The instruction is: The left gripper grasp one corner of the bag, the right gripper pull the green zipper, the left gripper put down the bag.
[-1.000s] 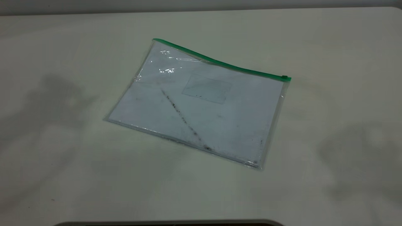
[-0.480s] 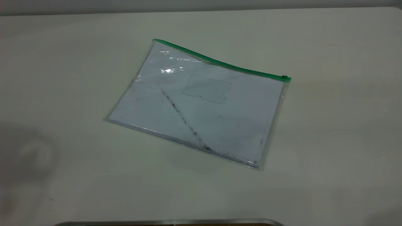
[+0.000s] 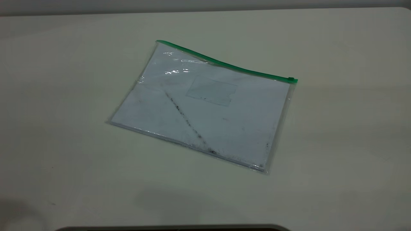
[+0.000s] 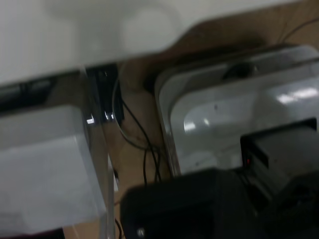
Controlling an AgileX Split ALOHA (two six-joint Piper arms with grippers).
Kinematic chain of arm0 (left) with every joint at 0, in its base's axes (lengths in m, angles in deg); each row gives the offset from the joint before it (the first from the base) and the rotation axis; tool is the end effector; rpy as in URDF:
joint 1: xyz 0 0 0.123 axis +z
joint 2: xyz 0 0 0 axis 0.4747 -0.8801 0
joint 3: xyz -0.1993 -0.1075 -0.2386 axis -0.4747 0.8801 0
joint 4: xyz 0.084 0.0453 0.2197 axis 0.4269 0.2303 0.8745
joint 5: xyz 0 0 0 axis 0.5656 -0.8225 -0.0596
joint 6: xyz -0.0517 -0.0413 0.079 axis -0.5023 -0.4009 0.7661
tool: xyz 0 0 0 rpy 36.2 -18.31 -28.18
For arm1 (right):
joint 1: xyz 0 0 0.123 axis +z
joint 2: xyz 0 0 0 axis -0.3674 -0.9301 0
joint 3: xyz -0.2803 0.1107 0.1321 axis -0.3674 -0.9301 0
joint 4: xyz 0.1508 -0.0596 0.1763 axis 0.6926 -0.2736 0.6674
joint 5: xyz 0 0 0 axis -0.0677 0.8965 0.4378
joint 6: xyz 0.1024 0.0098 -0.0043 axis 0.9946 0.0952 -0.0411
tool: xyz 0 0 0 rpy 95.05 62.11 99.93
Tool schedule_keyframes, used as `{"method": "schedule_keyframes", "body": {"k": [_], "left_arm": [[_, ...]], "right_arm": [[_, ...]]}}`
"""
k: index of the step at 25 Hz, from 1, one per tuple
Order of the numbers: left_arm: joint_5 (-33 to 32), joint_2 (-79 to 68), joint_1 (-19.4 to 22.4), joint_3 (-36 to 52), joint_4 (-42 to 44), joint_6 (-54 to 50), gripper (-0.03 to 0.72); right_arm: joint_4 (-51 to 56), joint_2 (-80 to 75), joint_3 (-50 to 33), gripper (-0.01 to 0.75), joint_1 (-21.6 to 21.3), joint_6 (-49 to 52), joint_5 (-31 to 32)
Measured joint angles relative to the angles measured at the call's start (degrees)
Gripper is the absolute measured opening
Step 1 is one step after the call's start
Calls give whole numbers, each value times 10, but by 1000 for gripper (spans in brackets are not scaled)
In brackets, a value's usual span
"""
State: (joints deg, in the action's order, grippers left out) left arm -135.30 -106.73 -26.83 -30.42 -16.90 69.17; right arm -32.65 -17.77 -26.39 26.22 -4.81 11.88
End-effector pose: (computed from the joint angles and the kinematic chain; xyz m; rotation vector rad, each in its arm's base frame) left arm 0.0879 -0.0139 0.2671 0.2322 2.9641 -0.2121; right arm 0.0358 0.0082 0.2613 -0.1596 2.6954 0.0870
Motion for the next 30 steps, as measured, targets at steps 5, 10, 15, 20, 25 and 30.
{"method": "schedule_keyframes", "body": {"k": [5,10,15,20,25,30], "left_arm": [[31,107,0,49,13,-4,449],[31,231,0,49,12,-5,449],[26,355,0,49,11,-6,449],[19,474,0,49,11,-6,449],[9,545,0,49,10,-7,449],[9,546,0,49,10,-7,449]], "right_arm": [[4,0,-2,483,0,0,-1],[5,0,-3,483,0,0,-1],[5,2,-3,483,0,0,-1],[5,42,-3,483,0,0,-1],[6,155,-3,483,-6,0,3],[6,305,-3,483,-19,1,13]]}}
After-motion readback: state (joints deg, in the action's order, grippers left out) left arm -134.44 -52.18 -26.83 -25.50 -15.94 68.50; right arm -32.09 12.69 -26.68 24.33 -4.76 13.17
